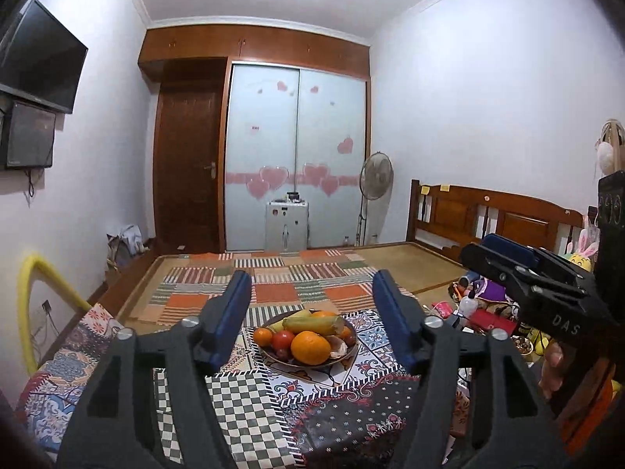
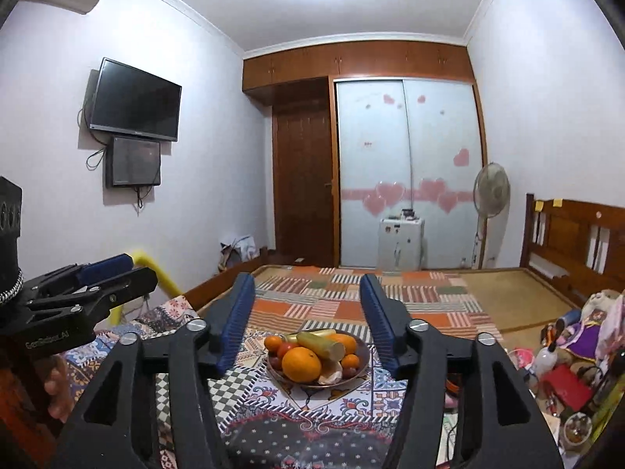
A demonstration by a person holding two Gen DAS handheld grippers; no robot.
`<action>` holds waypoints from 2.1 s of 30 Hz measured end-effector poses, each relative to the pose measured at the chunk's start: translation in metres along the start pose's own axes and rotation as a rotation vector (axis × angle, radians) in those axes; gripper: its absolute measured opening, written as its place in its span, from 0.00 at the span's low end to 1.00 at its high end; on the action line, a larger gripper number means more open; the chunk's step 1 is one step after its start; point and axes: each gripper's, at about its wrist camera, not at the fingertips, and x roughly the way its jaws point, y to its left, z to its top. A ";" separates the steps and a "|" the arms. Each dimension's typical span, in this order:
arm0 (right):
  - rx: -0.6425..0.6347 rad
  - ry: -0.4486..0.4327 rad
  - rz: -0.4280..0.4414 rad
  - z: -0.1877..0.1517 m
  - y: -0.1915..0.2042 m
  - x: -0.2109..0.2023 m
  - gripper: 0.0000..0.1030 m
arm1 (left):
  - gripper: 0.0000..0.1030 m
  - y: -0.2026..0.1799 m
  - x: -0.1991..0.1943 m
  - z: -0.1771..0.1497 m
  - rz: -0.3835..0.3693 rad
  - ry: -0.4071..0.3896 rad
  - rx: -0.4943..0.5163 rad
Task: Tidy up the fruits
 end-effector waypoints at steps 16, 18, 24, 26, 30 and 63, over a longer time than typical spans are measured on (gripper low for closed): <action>-0.011 -0.066 -0.087 -0.005 0.004 -0.021 0.99 | 0.92 -0.005 -0.020 -0.009 0.051 -0.023 -0.004; -0.011 -0.067 -0.083 -0.005 0.006 -0.023 0.99 | 0.94 -0.007 -0.021 -0.010 0.055 -0.026 0.001; -0.011 -0.067 -0.084 -0.006 0.004 -0.024 0.99 | 0.97 -0.007 -0.024 -0.011 0.062 -0.035 0.000; -0.011 -0.066 -0.084 -0.008 0.003 -0.025 0.99 | 0.97 -0.008 -0.024 -0.011 0.065 -0.037 0.003; -0.007 -0.065 -0.084 -0.009 0.003 -0.027 0.99 | 0.99 -0.008 -0.025 -0.011 0.065 -0.038 0.001; 0.013 -0.076 -0.088 -0.001 0.003 -0.032 1.00 | 1.00 -0.010 -0.023 -0.011 0.029 -0.026 0.004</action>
